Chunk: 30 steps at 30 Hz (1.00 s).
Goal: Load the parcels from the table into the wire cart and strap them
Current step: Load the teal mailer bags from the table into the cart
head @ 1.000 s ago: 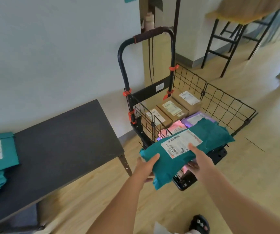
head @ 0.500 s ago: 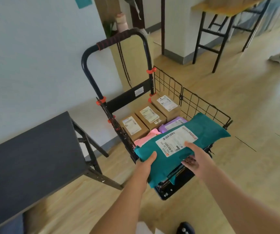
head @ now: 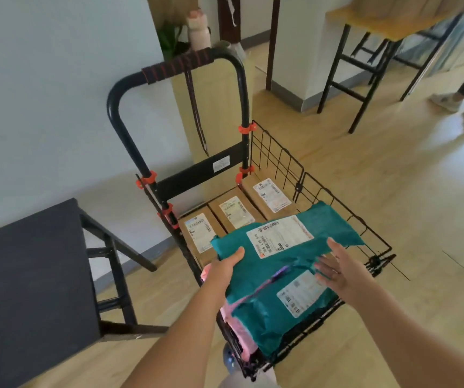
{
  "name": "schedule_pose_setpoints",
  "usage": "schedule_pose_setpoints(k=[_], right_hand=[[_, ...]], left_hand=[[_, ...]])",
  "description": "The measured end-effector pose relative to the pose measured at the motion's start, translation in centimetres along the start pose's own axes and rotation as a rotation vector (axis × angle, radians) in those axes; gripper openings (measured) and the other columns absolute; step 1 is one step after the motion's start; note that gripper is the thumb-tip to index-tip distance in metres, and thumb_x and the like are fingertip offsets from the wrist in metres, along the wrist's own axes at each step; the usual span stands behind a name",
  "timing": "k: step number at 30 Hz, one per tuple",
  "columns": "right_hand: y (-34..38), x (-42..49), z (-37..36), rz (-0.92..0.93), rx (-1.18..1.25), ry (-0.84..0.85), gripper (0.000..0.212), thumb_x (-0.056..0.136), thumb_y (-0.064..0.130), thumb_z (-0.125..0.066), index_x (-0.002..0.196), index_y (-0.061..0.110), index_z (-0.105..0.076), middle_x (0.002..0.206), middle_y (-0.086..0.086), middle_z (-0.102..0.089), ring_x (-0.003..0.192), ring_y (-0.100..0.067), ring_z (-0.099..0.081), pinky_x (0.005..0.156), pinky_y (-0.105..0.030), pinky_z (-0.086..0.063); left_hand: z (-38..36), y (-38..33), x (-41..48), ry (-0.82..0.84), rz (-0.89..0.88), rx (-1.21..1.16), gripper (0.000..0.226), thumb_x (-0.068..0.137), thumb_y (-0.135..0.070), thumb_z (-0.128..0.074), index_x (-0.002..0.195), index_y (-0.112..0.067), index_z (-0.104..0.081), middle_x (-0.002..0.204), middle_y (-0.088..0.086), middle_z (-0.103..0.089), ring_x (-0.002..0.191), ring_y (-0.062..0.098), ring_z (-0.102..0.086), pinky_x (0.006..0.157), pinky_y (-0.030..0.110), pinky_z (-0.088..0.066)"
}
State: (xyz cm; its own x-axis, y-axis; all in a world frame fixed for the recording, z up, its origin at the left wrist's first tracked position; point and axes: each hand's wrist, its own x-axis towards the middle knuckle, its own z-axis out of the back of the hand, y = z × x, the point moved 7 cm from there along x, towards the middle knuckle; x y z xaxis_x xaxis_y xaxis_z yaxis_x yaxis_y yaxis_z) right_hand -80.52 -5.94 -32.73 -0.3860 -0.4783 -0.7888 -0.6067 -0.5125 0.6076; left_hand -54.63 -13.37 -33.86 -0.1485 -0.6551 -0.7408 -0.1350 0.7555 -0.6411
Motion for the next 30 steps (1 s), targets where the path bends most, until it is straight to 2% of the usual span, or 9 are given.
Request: schedule_pose_setpoints(k=[3,7,11,15,17,20,23,27,30], right_hand=[[1.0,2.2,-0.9,-0.046,-0.079,-0.014,0.035,0.086,0.038,-0.072,0.105,0.011,-0.059,0.117,-0.014,-0.064,0.109,-0.03,-0.063,0.098,-0.047,-0.051],[-0.7,4.2,-1.6,-0.084,-0.258,-0.083,0.045,0.091,0.036,-0.067,0.131,0.016,-0.055,0.119,-0.015,-0.062,0.109,-0.031,-0.063,0.093,-0.047,-0.054],[-0.4,5.7,-2.4,0.088,-0.702,-0.169,0.059,0.093,0.033,-0.064,0.146,0.022,-0.04,0.12,-0.006,-0.061,0.088,-0.025,-0.067,0.083,-0.051,-0.058],[0.9,6.8,-4.3,0.297,-1.104,-0.168,0.061,0.091,0.036,-0.06,0.145,0.03,-0.031,0.13,-0.004,-0.053,0.097,-0.026,-0.063,0.082,-0.053,-0.056],[0.9,7.4,-5.5,0.403,-1.32,-0.103,0.063,0.092,0.036,-0.057,0.148,0.036,-0.027,0.14,0.0,-0.042,0.108,-0.024,-0.058,0.08,-0.051,-0.057],[-0.1,8.7,-7.7,0.534,-1.721,0.103,0.068,0.094,0.041,-0.054,0.152,0.043,-0.018,0.16,0.004,-0.017,0.143,-0.023,-0.03,0.104,-0.056,-0.045],[-2.3,10.3,-8.9,0.501,-2.005,0.323,0.064,0.096,0.043,-0.052,0.15,0.05,-0.018,0.164,0.007,0.004,0.152,-0.023,-0.002,0.113,-0.057,-0.029],[-4.1,11.9,-8.9,0.429,-2.182,0.486,0.064,0.099,0.04,-0.049,0.149,0.054,-0.011,0.164,0.01,0.01,0.152,-0.026,0.002,0.11,-0.054,-0.034],[-4.6,12.5,-9.3,0.434,-2.264,0.547,0.064,0.099,0.035,-0.046,0.151,0.05,-0.011,0.164,0.004,0.006,0.151,-0.03,-0.007,0.106,-0.05,-0.042]], left_hand=[[0.7,-0.9,2.3,-0.04,0.028,-0.004,0.039,0.084,-0.024,-0.076,0.119,-0.011,-0.065,0.109,0.013,-0.073,0.1,0.035,-0.069,0.094,0.053,-0.053],[1.7,0.1,4.2,-0.112,0.075,-0.025,0.028,0.084,-0.019,-0.076,0.109,-0.013,-0.065,0.11,0.016,-0.071,0.1,0.036,-0.068,0.093,0.054,-0.053],[2.3,1.1,5.5,-0.195,0.079,-0.051,0.023,0.086,-0.015,-0.074,0.106,-0.01,-0.064,0.112,0.019,-0.07,0.1,0.039,-0.068,0.091,0.055,-0.053],[2.7,2.7,6.1,-0.24,0.095,-0.088,0.033,0.088,-0.014,-0.072,0.117,-0.011,-0.056,0.113,0.014,-0.068,0.095,0.033,-0.068,0.081,0.048,-0.057],[2.8,3.9,6.4,-0.257,0.147,-0.107,0.032,0.088,-0.018,-0.072,0.114,-0.016,-0.054,0.111,0.01,-0.068,0.091,0.029,-0.068,0.075,0.043,-0.057],[2.5,5.7,7.1,-0.261,0.213,-0.152,0.04,0.088,-0.021,-0.072,0.124,-0.013,-0.054,0.116,0.012,-0.068,0.1,0.033,-0.068,0.088,0.051,-0.055],[2.2,6.7,8.3,-0.295,0.207,-0.149,0.041,0.09,-0.024,-0.07,0.125,-0.015,-0.053,0.117,0.007,-0.067,0.096,0.025,-0.068,0.075,0.038,-0.058],[3.0,7.6,9.8,-0.425,0.163,0.082,0.048,0.091,-0.025,-0.068,0.134,-0.018,-0.047,0.123,0.002,-0.061,0.093,0.014,-0.061,0.073,0.024,-0.05],[3.7,7.4,9.8,-0.591,0.121,0.53,0.078,0.086,-0.023,-0.072,0.148,-0.025,-0.025,0.143,0.01,-0.039,0.122,0.027,-0.048,0.096,0.04,-0.048]])
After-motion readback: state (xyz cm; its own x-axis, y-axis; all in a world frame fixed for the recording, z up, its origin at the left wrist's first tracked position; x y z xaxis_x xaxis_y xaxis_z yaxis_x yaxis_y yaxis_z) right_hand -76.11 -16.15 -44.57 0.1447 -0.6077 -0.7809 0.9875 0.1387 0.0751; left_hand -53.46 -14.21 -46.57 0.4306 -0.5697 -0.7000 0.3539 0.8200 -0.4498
